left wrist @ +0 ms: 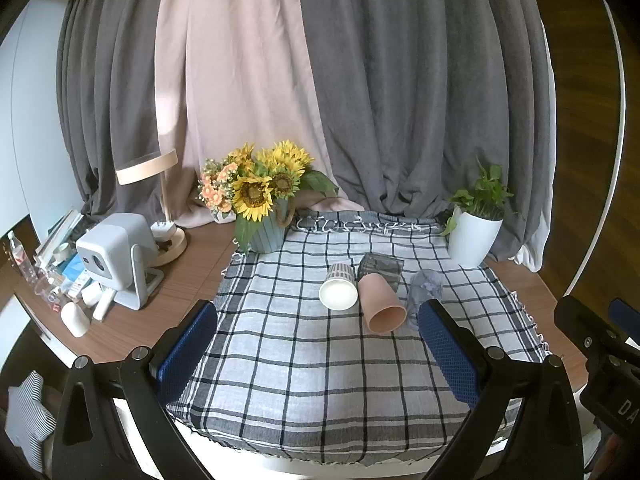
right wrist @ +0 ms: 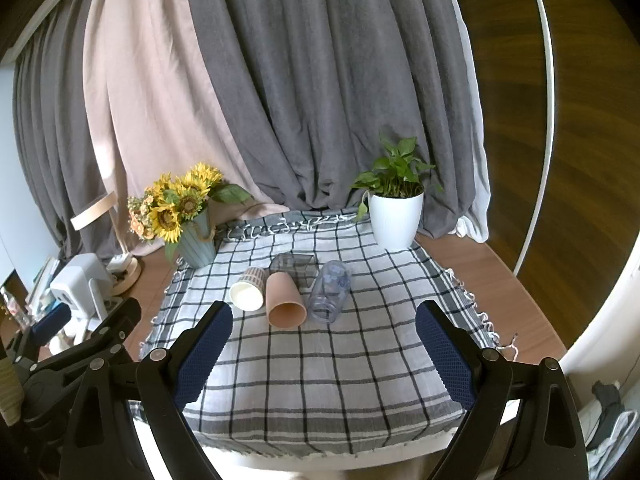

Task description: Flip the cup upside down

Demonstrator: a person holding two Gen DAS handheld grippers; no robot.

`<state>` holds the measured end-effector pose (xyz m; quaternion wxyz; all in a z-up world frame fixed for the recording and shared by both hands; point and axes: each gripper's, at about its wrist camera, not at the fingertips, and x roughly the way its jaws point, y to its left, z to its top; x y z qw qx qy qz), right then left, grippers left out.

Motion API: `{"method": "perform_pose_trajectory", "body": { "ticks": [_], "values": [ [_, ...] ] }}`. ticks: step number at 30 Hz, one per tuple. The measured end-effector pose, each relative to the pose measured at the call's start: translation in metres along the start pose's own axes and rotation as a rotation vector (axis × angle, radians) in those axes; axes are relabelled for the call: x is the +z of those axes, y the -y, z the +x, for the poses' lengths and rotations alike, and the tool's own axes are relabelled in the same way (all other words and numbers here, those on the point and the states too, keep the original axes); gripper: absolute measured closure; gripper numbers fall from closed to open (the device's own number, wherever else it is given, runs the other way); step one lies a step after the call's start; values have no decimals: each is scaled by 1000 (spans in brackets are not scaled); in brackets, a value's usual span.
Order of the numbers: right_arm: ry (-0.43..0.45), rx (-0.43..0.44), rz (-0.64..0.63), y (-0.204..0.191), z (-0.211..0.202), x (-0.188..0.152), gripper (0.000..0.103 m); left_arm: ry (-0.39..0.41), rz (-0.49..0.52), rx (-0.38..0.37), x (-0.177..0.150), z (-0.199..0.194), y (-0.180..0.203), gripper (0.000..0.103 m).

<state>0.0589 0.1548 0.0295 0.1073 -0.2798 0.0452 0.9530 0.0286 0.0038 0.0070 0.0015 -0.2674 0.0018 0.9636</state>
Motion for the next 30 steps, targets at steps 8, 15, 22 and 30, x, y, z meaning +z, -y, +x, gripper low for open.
{"method": "perform_pose_trajectory", "body": {
  "ticks": [8, 15, 22, 30],
  "values": [
    [-3, -4, 2, -1, 3, 2, 10, -2, 1, -2, 2, 1, 3, 0],
    [-4, -10, 3, -3, 5, 2, 10, -5, 2, -3, 5, 4, 7, 0],
    [-4, -9, 2, -3, 7, 1, 10, -6, 0, -6, 5, 4, 7, 0],
    [-17, -10, 4, -2, 14, 1, 10, -20, 6, -11, 14, 18, 11, 0]
  ]
}}
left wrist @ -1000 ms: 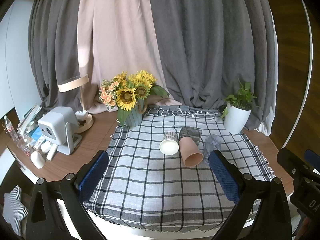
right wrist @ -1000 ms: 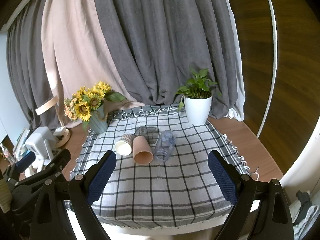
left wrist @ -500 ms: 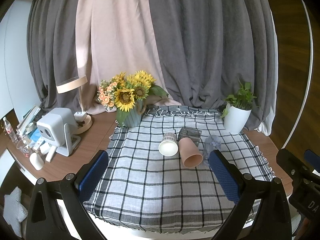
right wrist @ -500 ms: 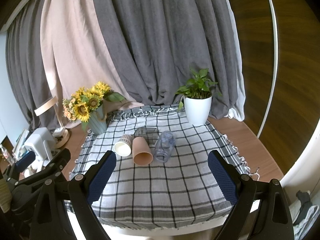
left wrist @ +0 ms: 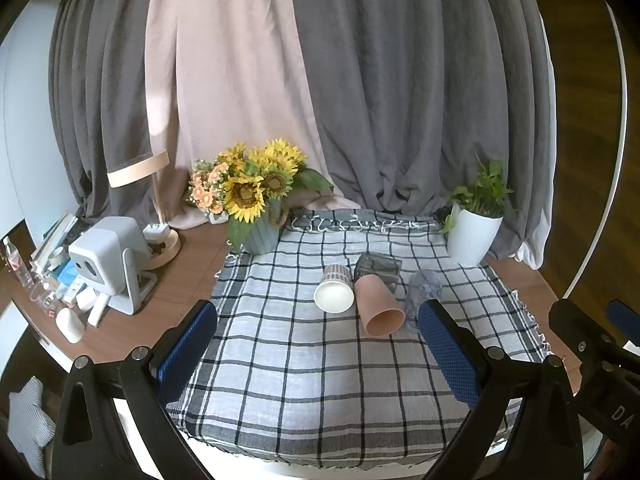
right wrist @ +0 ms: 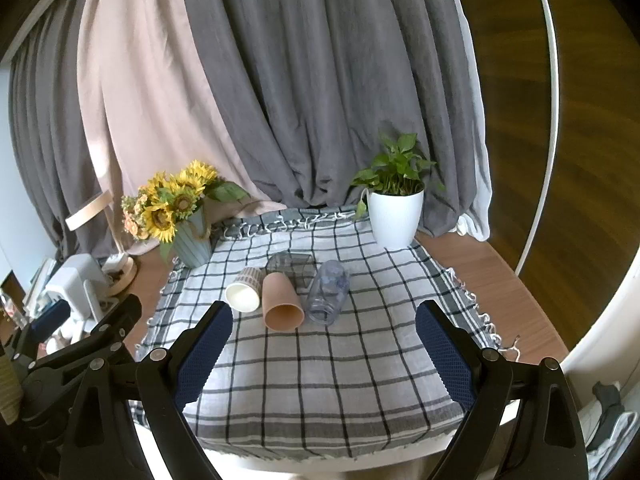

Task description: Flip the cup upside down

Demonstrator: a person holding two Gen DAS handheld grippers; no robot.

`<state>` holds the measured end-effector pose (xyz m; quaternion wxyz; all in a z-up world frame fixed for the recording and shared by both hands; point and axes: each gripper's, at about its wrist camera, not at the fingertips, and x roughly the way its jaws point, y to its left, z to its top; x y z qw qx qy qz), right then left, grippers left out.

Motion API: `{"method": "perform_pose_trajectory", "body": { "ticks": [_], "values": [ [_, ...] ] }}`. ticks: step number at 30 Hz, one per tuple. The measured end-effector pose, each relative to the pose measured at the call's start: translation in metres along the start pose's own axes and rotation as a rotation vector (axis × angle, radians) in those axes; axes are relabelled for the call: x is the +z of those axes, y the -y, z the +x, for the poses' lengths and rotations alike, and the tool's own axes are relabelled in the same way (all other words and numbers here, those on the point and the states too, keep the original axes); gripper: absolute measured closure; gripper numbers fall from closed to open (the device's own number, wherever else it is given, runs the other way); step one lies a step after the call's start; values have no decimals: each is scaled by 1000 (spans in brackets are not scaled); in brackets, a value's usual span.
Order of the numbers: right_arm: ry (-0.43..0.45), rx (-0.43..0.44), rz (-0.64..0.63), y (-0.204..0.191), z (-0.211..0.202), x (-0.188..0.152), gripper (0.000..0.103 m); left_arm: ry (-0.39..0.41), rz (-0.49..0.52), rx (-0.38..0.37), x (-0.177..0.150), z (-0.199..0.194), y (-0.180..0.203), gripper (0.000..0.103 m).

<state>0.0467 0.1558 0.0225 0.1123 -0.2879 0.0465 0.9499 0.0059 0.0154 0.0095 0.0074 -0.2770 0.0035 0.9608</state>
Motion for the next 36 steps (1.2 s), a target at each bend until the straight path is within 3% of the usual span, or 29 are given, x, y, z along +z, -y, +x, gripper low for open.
{"method": "perform_pose_trajectory", "body": {
  "ticks": [10, 15, 23, 36],
  "values": [
    [-21, -2, 8, 1, 18, 4, 10, -17, 14, -8, 4, 20, 1, 0],
    [-68, 9, 37, 6, 47, 7, 10, -50, 40, 8, 11, 52, 8, 0],
    [-227, -5, 111, 21, 143, 18, 10, -135, 93, -13, 21, 141, 25, 0],
    [-414, -11, 149, 17, 292, 16, 11, -285, 176, 42, 17, 271, 38, 0]
  ]
}}
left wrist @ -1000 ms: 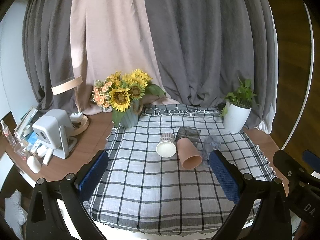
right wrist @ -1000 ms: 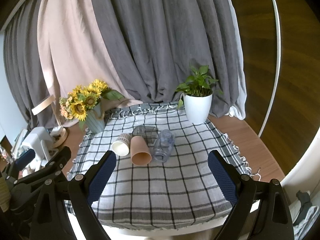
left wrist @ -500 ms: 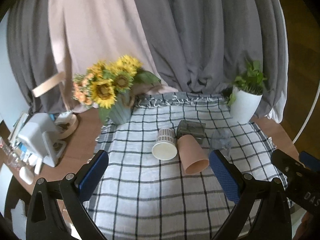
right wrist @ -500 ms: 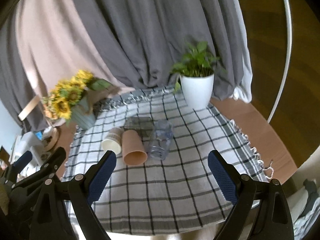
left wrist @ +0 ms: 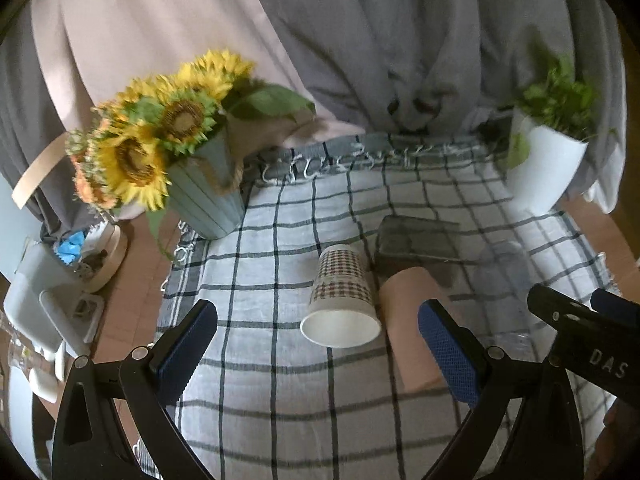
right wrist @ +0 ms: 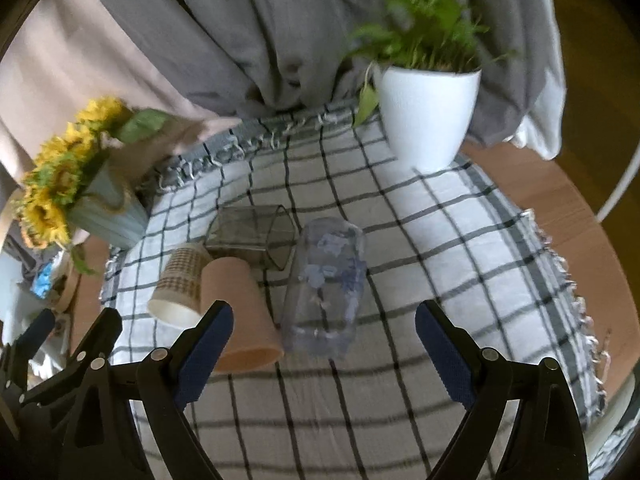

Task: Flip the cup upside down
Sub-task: 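Move the right gripper to the clear printed cup and close on it, then lift the clear cup with the right gripper and rotate it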

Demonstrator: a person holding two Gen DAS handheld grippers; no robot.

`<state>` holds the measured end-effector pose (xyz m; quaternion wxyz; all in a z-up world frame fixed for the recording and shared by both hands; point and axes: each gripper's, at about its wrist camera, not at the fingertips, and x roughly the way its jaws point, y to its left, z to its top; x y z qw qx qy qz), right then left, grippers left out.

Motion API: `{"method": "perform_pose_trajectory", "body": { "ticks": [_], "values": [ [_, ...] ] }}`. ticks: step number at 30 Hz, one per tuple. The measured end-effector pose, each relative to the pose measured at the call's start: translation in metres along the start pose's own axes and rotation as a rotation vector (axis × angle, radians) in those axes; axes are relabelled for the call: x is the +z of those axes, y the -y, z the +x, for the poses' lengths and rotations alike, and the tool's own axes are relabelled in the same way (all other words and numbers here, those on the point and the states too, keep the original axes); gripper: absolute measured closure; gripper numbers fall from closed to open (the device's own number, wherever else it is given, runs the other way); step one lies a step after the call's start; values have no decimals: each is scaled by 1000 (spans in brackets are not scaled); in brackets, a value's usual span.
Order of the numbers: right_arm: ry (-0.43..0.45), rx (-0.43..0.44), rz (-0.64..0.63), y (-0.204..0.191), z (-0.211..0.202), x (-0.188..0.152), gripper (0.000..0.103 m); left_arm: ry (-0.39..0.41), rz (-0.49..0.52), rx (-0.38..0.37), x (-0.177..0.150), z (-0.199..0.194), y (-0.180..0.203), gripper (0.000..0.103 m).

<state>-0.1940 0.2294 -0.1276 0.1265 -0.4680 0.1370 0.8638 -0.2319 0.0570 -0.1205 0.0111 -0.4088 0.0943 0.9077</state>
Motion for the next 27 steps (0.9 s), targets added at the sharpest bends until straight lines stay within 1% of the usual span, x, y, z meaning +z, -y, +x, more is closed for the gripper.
{"method": "perform_pose_trajectory", "body": {
  "ticks": [1, 5, 8, 12, 13, 16, 20, 21, 25, 27],
  "values": [
    [-14, -4, 1, -1, 10, 2, 11, -2, 25, -76, 1, 7, 1, 0],
    [-96, -31, 31, 2, 52, 10, 11, -40, 28, -61, 2, 29, 6, 0],
    [-139, -33, 55, 5, 72, 10, 11, -71, 31, -53, 3, 41, 10, 0],
    [-178, -33, 83, 8, 93, 9, 13, -92, 30, -45, 3, 51, 11, 0],
    [-186, -29, 89, 9, 97, 9, 13, -97, 28, -43, 3, 51, 11, 0],
    [-219, -21, 114, 11, 111, 7, 20, -106, 28, -47, 2, 55, 10, 0],
    [-224, 8, 118, 11, 116, 7, 28, -102, 33, -44, 1, 54, 11, 0],
    [-222, 6, 115, 10, 115, 7, 32, -101, 31, -44, 1, 54, 11, 1],
    [-211, -6, 113, 10, 108, 6, 32, -88, 34, -41, -2, 47, 10, 1],
    [-185, -13, 105, 12, 96, 5, 32, -82, 35, -44, -4, 40, 10, 0]
  ]
}}
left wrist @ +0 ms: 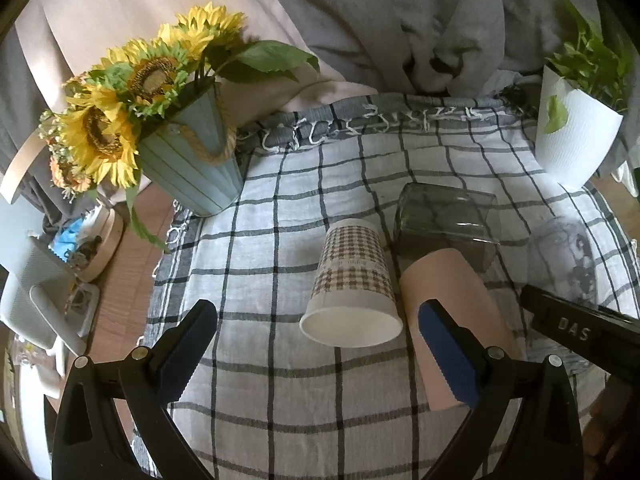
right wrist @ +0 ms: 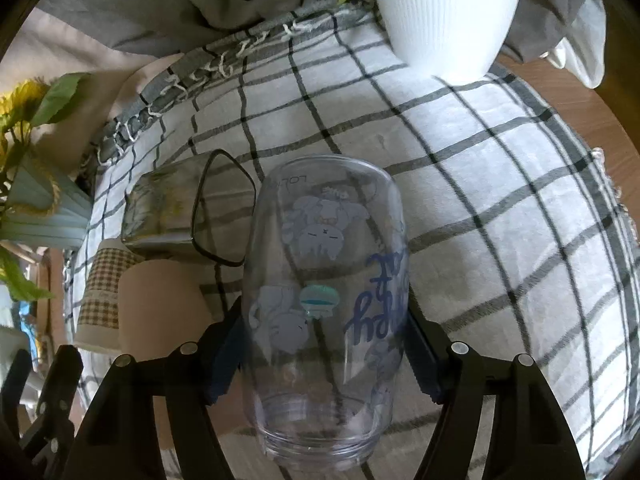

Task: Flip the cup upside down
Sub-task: 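Lift the clear cup with the right gripper and rotate it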

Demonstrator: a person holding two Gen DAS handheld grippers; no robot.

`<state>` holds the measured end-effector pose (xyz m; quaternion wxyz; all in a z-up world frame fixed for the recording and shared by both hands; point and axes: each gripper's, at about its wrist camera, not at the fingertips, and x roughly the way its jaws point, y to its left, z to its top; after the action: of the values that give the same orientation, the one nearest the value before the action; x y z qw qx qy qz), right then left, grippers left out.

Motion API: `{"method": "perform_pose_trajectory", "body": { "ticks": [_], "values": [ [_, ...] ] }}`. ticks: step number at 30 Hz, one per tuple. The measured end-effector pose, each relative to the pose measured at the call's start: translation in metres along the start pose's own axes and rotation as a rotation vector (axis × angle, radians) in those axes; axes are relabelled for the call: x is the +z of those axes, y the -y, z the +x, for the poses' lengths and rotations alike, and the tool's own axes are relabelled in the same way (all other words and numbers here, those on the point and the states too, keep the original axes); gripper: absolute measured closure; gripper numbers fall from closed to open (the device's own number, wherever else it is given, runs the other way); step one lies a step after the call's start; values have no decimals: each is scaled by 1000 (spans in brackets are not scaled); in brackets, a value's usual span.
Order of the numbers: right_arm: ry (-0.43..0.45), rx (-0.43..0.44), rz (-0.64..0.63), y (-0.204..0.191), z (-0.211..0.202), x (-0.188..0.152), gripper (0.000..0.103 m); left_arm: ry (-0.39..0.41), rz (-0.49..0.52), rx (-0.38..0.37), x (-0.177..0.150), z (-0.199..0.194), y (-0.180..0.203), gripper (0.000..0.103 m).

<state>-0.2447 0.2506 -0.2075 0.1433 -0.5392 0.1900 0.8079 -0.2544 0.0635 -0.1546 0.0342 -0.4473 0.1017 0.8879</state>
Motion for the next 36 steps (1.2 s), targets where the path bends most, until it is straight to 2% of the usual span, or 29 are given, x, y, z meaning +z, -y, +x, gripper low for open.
{"method": "perform_pose_trajectory", "body": {
  "ticks": [9, 15, 24, 29, 36],
  "values": [
    [136, -18, -68, -3, -73, -36, 32, -15, -50, -51, -30, -34, -19, 0],
    [119, 47, -174, -23, -101, -81, 32, -77, -99, -51, -69, -45, -46, 0],
    [-22, 127, -285, -63, -69, -145, 32, -188, -150, 37, -127, -32, -90, 0],
    [-77, 137, -313, -84, -42, -160, 32, -229, -170, 76, -141, -18, -109, 0],
    [-103, 113, -334, -93, -26, -163, 32, -253, -156, 76, -144, -4, -110, 0]
  ]
}}
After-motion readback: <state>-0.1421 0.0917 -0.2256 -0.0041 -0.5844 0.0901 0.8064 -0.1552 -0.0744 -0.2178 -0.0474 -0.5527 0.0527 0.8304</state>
